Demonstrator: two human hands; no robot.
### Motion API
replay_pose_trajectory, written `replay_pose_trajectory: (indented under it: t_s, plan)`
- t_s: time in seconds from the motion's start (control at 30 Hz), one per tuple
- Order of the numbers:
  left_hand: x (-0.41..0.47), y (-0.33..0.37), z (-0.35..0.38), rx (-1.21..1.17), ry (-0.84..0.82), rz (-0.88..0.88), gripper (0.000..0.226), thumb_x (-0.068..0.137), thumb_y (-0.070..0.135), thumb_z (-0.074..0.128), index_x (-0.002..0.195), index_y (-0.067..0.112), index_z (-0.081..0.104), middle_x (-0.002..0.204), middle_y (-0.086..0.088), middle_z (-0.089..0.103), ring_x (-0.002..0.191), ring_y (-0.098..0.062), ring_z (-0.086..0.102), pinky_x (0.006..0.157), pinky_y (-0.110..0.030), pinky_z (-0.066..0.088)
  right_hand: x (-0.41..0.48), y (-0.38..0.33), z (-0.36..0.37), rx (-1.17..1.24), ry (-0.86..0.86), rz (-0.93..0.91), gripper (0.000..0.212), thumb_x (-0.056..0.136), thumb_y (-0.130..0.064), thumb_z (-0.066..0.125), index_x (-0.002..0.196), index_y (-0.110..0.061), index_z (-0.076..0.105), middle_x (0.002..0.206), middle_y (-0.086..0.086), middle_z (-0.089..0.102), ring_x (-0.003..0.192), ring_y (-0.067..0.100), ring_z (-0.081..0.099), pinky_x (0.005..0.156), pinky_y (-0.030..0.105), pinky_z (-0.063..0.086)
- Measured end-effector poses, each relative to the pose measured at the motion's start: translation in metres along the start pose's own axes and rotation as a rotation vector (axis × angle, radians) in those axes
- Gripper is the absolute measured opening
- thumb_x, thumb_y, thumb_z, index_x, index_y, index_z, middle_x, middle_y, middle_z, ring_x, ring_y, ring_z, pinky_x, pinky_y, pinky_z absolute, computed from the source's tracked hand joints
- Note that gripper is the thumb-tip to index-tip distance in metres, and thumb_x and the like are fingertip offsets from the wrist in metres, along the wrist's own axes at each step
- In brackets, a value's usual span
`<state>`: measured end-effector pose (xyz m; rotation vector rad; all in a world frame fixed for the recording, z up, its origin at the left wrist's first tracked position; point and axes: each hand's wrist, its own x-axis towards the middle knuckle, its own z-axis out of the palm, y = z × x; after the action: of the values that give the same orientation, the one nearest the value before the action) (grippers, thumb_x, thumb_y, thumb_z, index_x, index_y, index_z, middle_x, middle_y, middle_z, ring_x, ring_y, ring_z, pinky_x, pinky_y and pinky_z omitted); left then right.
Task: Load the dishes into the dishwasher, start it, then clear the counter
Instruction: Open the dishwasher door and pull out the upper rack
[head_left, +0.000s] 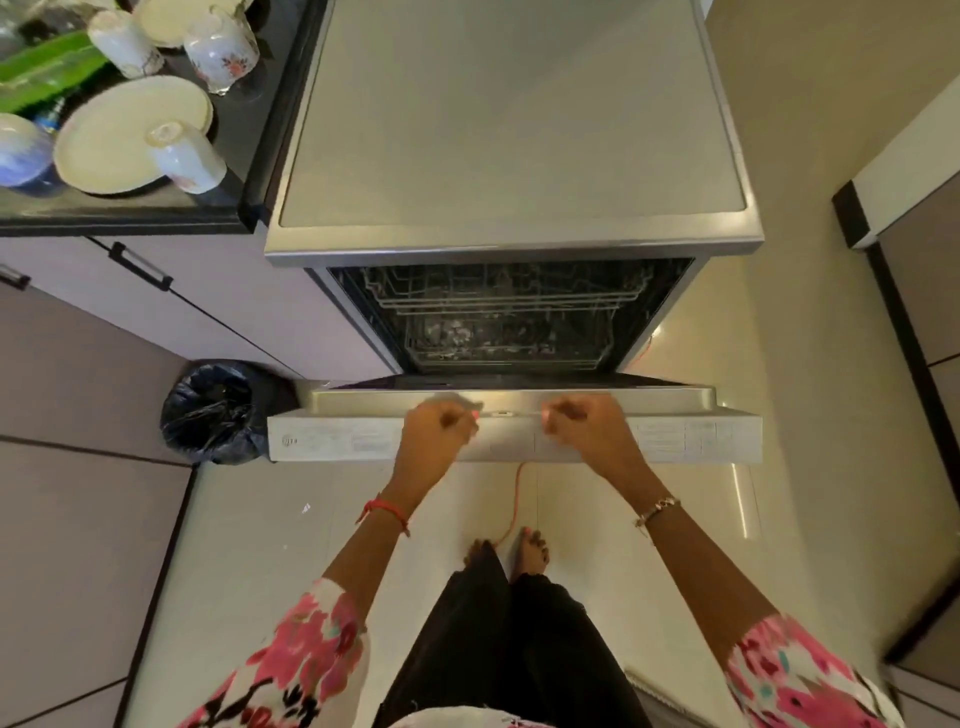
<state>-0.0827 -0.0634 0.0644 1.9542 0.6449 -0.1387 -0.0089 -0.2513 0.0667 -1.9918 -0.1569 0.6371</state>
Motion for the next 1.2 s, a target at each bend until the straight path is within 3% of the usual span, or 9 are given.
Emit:
replay_pose_trajectory:
  t_s: [0.13,0.27,0.43,0.57,0.77,0.9,0.97,1.03,1.2]
  plan:
    - [0.023,-0.019,0.007,0.375,0.013,0.308,0.03,0.091,0.025,0.058,0.115,0.007,0.062,0.115,-0.01,0.064,0.105,-0.023,0.057,0.092,-0.031,0.042,0.032,0.02,0.022,-0.371,0.037,-0.171,0.035,0.093,-0.028,0.053,0.121,-0.009,0.058,0.121,0.009,0.061,0.111,0.021,0.056,0.093,0.028,0.044]
    - [0.027,-0.058,0.024,0.709,-0.078,0.406,0.045,0.096,0.046,0.037,0.097,0.014,0.069,0.091,-0.009,0.07,0.088,-0.029,0.063,0.082,-0.036,0.042,0.023,0.056,0.045,-0.828,0.022,-0.263,0.042,0.1,-0.037,0.027,0.107,-0.015,0.062,0.101,0.006,0.066,0.087,0.02,0.058,0.068,0.027,0.037]
    - [-0.003,-0.113,0.041,0.746,-0.121,0.44,0.054,0.09,0.058,0.033,0.119,0.023,0.062,0.113,-0.001,0.067,0.103,-0.021,0.061,0.092,-0.041,0.043,-0.016,0.098,0.066,-0.802,0.093,-0.39,0.049,0.09,-0.056,0.039,0.088,-0.017,0.068,0.08,0.003,0.068,0.075,0.022,0.062,0.067,0.03,0.044]
    - [-0.05,-0.164,0.064,0.675,-0.191,0.394,0.051,0.09,0.051,0.045,0.129,0.02,0.054,0.128,-0.004,0.059,0.121,-0.022,0.05,0.099,-0.038,0.033,-0.058,0.15,0.094,-0.778,0.015,-0.33,0.049,0.084,-0.056,0.055,0.11,-0.015,0.064,0.102,0.007,0.067,0.094,0.027,0.062,0.083,0.038,0.047]
    - [-0.104,-0.257,0.108,0.798,-0.385,0.331,0.052,0.096,0.042,0.042,0.144,0.026,0.03,0.151,0.005,0.03,0.14,-0.014,0.023,0.108,-0.031,0.018,-0.112,0.245,0.144,-0.922,-0.221,-0.216,0.055,0.091,-0.04,0.052,0.136,-0.011,0.044,0.139,0.007,0.048,0.133,0.024,0.039,0.109,0.039,0.027]
    - [-0.12,-0.33,0.144,0.873,-0.486,0.299,0.052,0.098,0.04,0.035,0.147,0.029,0.02,0.155,0.008,0.018,0.143,-0.014,0.015,0.112,-0.034,0.014,-0.128,0.318,0.18,-1.076,-0.256,-0.2,0.071,0.055,-0.031,0.087,0.12,-0.013,0.062,0.122,0.002,0.063,0.112,0.02,0.061,0.089,0.041,0.05]
    - [-0.125,-0.368,0.162,0.87,-0.488,0.298,0.051,0.095,0.042,0.035,0.144,0.03,0.028,0.152,0.006,0.028,0.139,-0.016,0.027,0.11,-0.039,0.027,-0.136,0.356,0.201,-1.087,-0.235,-0.208,0.075,0.049,-0.031,0.089,0.118,-0.012,0.064,0.121,0.003,0.064,0.109,0.021,0.063,0.085,0.044,0.051]
    - [-0.128,-0.408,0.182,0.856,-0.468,0.316,0.052,0.091,0.044,0.033,0.141,0.03,0.032,0.147,0.005,0.039,0.134,-0.017,0.037,0.107,-0.04,0.035,-0.142,0.397,0.219,-1.099,-0.194,-0.264,0.08,0.054,-0.031,0.088,0.125,-0.012,0.058,0.128,0.005,0.06,0.116,0.023,0.059,0.093,0.048,0.046]
    - [-0.126,-0.492,0.227,0.897,-0.436,0.326,0.054,0.092,0.043,0.031,0.144,0.028,0.026,0.15,0.005,0.032,0.138,-0.016,0.028,0.11,-0.035,0.018,-0.143,0.49,0.26,-1.096,-0.152,-0.257,0.089,0.069,-0.026,0.079,0.14,-0.012,0.027,0.143,0.006,0.043,0.135,0.026,0.037,0.113,0.046,0.008]
